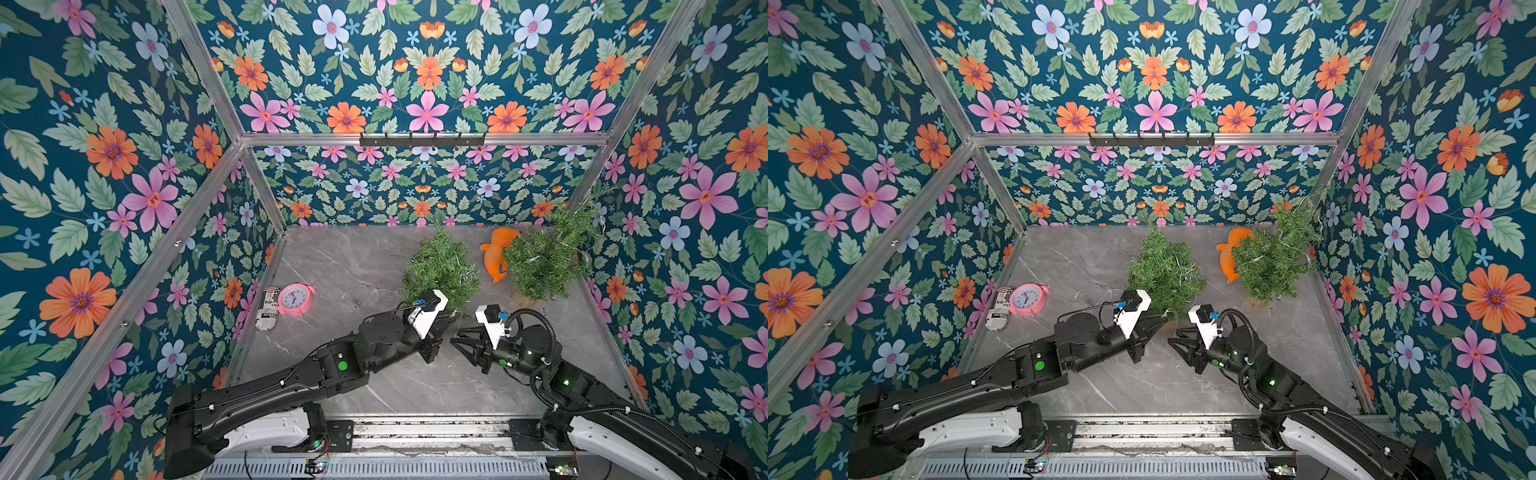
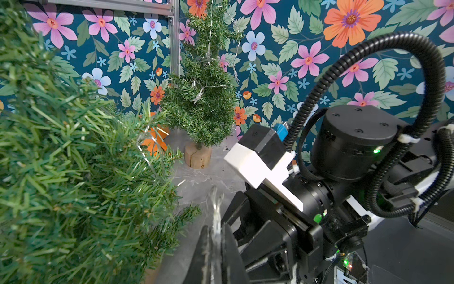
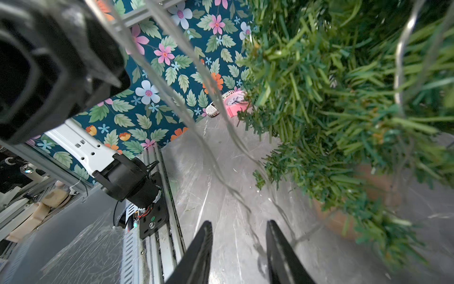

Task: Wrap string light around the christmas tree
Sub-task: Wrap the light string around the Christmas tree.

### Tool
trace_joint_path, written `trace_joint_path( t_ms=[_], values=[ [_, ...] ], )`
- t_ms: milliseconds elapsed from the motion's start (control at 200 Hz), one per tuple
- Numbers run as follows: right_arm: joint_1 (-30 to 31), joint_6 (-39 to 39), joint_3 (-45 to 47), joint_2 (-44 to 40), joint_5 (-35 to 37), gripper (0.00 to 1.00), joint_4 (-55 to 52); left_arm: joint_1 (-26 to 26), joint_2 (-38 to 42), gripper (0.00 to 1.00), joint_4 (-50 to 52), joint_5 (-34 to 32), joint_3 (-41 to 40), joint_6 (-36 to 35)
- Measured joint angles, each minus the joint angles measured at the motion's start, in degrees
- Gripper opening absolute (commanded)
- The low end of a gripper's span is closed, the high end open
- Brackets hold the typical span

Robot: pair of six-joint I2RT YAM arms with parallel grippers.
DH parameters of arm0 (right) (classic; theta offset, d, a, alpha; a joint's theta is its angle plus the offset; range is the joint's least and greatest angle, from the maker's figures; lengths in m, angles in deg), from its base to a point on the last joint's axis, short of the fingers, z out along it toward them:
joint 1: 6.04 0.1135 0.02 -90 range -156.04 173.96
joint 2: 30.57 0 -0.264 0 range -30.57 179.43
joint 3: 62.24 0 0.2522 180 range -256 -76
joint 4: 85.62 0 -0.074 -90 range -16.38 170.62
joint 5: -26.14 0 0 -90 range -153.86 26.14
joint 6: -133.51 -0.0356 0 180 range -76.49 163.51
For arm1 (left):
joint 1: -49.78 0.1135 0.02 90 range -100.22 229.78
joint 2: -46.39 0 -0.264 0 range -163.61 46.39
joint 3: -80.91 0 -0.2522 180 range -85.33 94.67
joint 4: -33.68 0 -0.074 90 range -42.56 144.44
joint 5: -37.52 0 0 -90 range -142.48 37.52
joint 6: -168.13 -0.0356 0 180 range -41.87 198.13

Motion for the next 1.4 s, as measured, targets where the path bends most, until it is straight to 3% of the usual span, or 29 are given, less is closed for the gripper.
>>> trace_joint_path(
  t_ms=[380, 465, 635, 825, 1120, 1230, 1400],
  values=[
    [0.1, 0.1, -1.3, 3.8, 0.5, 0.38, 2.4, 0.0, 0.5, 0.0, 0.0, 1.0, 1.0, 0.0],
    [0.1, 0.3, -1.3, 3.9, 1.4, 0.29, 2.5, 0.0, 0.7, 0.0, 0.0, 1.2, 1.0, 0.0],
    [0.6, 0.4, -1.3, 3.3, 1.5, 0.0, 2.6, 0.0, 0.6, 0.0, 0.0, 0.7, 1.1, 0.0],
    [2.3, 1.4, -2.6, 1.5, 1.4, 0.0, 0.8, 0.0, -0.4, 0.0, 0.0, -3.4, 2.1, 0.0],
    [12.7, 7.9, -14.8, 0.6, 5.8, 0.0, -7.0, 0.0, -1.5, 0.0, 0.5, -11.4, 5.9, 1.1],
    [13.3, 9.6, -19.2, 2.3, 7.8, 0.0, -9.0, 0.0, -2.4, 0.0, 0.0, -9.0, 9.7, 1.1],
    [13.5, 11.8, -20.5, 1.9, 10.1, 0.0, -11.8, 0.0, -4.2, 0.0, -0.5, 1.1, 13.7, 1.1]
  ],
)
